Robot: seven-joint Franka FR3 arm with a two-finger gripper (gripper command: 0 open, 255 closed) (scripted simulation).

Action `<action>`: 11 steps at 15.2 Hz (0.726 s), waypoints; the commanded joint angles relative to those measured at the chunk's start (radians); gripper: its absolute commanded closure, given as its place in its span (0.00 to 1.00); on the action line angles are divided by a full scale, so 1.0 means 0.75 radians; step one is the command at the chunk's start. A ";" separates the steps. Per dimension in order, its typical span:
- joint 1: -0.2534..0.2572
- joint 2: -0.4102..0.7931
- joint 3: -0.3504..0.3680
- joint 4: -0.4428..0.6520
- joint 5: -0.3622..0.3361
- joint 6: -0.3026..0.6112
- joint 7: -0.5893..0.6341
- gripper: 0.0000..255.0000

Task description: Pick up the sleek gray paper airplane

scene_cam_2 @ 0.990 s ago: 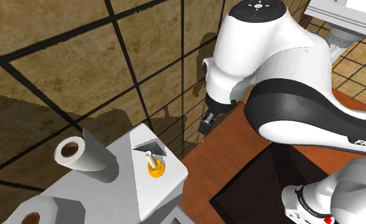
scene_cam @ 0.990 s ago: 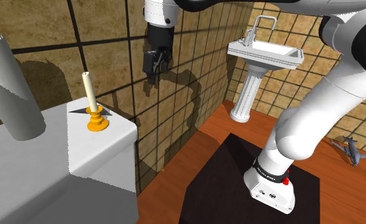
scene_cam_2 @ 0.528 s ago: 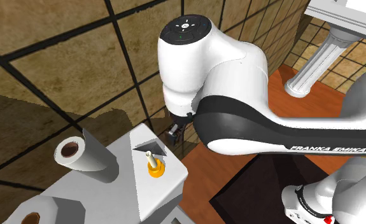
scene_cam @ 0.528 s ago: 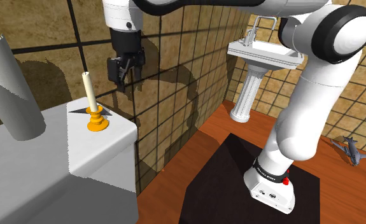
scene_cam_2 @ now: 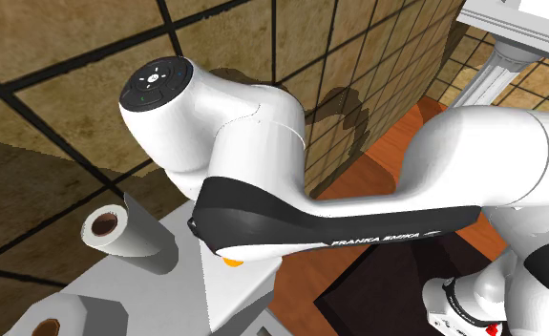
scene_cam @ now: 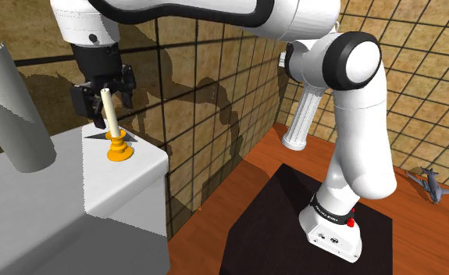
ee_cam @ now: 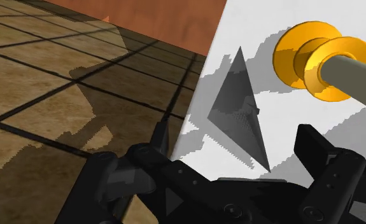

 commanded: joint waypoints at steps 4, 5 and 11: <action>0.009 0.030 -0.003 -0.035 -0.013 0.057 0.016 0.00; 0.002 0.024 -0.002 -0.064 -0.010 0.079 0.018 0.00; -0.009 0.015 -0.001 -0.122 -0.007 0.126 0.025 1.00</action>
